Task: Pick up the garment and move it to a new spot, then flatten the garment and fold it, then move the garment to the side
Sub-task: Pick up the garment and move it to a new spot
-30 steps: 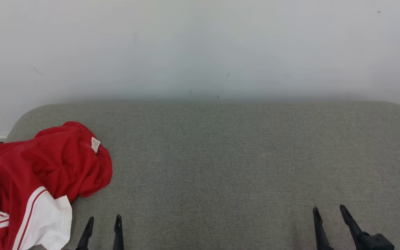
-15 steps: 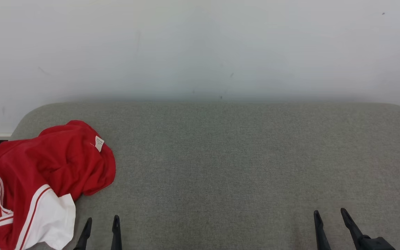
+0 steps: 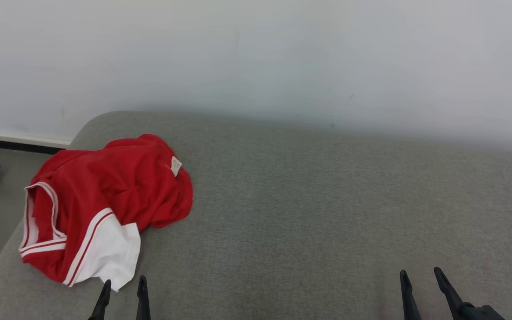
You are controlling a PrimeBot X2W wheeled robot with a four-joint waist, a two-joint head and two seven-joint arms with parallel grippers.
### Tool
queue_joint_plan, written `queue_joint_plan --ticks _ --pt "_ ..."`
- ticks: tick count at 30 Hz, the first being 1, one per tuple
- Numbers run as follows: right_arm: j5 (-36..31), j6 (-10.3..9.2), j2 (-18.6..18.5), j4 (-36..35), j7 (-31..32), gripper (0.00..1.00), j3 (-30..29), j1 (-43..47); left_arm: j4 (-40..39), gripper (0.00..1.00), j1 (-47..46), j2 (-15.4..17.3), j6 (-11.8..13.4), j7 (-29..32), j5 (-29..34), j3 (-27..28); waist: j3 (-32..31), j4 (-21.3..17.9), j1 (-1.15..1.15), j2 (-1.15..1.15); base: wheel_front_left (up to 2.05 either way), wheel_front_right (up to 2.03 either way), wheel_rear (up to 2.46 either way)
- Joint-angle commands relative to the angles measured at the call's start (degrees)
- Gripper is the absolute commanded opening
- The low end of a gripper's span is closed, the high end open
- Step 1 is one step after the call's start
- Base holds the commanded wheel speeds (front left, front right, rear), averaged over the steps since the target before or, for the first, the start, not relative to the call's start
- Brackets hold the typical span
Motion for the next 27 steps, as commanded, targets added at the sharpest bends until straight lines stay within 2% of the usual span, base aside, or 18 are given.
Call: queue_joint_plan --ticks 1,13,27 --pt "0.44 0.19 -0.14 0.04 -0.25 1.0 0.1 0.28 0.07 1.0 0.19 0.2 -0.03 -0.19 0.64 0.13 0.31 4.99 0.0 0.0 0.0 0.0 0.0" --pt "1.38 0.19 -0.13 1.62 -1.27 1.0 1.14 -0.84 0.07 1.0 1.31 1.32 0.39 -0.2 0.35 1.28 0.46 17.23 0.0 0.0 0.0 0.0 0.0" --pt "0.39 0.18 -0.15 3.68 -1.35 1.0 4.73 -4.94 -3.93 1.0 4.14 0.56 1.83 -0.19 -1.21 4.67 3.21 19.43 0.0 0.0 0.0 0.0 0.0"
